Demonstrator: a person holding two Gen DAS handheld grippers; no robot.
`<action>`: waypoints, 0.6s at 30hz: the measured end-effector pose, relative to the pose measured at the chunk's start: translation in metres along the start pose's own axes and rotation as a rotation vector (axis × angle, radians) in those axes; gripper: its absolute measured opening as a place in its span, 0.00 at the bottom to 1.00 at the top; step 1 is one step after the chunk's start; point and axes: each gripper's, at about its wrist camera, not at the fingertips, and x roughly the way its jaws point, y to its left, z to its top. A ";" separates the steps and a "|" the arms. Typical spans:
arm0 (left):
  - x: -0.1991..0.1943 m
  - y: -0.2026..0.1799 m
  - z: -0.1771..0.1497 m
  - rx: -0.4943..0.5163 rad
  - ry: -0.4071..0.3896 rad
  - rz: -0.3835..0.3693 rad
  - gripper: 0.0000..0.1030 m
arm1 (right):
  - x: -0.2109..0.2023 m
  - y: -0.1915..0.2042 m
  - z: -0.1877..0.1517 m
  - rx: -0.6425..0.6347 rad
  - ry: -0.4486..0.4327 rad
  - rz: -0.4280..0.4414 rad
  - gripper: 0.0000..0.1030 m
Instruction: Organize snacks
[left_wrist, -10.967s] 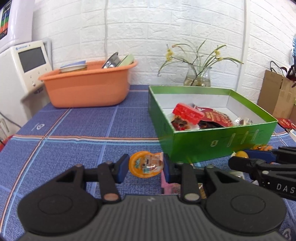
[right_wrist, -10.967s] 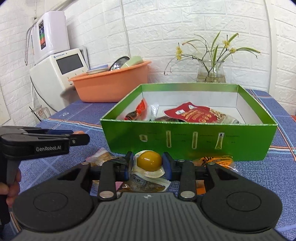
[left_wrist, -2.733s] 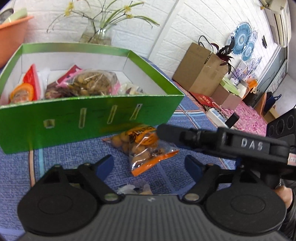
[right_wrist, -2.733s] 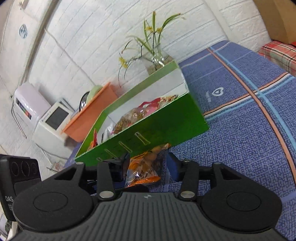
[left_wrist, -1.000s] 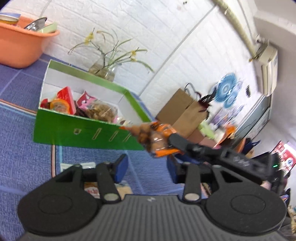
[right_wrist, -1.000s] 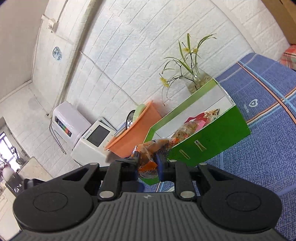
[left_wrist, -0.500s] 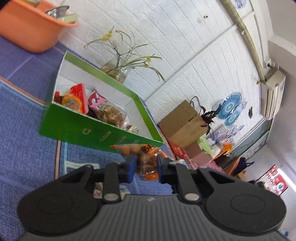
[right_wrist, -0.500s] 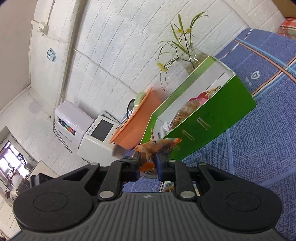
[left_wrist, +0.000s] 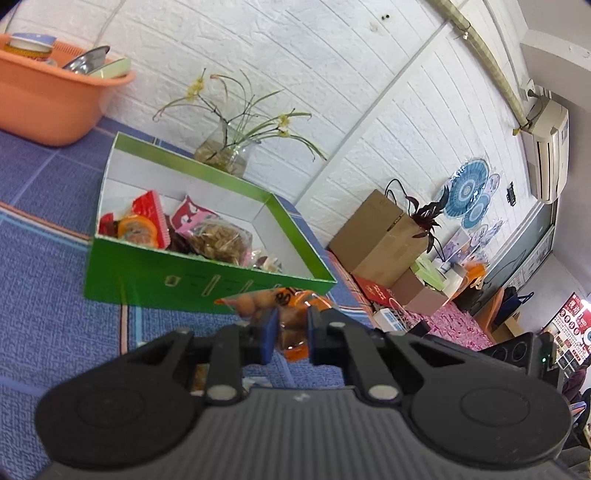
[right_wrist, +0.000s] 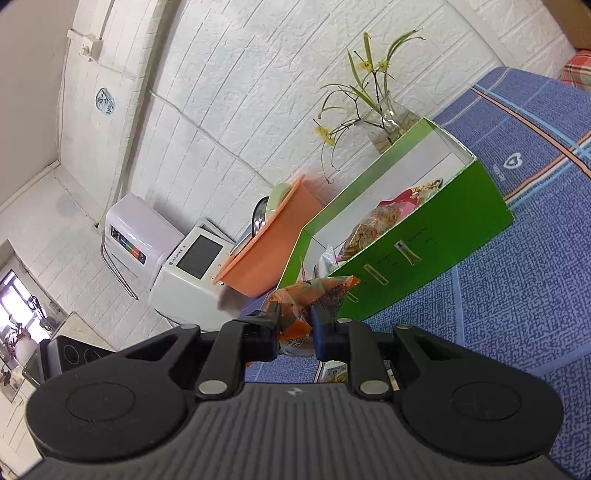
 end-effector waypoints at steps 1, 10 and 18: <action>0.000 -0.002 0.001 0.015 -0.002 0.008 0.05 | 0.001 0.001 0.001 -0.006 0.000 -0.001 0.31; -0.005 -0.009 0.008 0.098 -0.035 0.069 0.05 | 0.013 0.016 0.007 -0.084 0.016 -0.019 0.31; -0.013 -0.003 0.027 0.124 -0.085 0.095 0.05 | 0.035 0.033 0.019 -0.128 0.026 0.000 0.30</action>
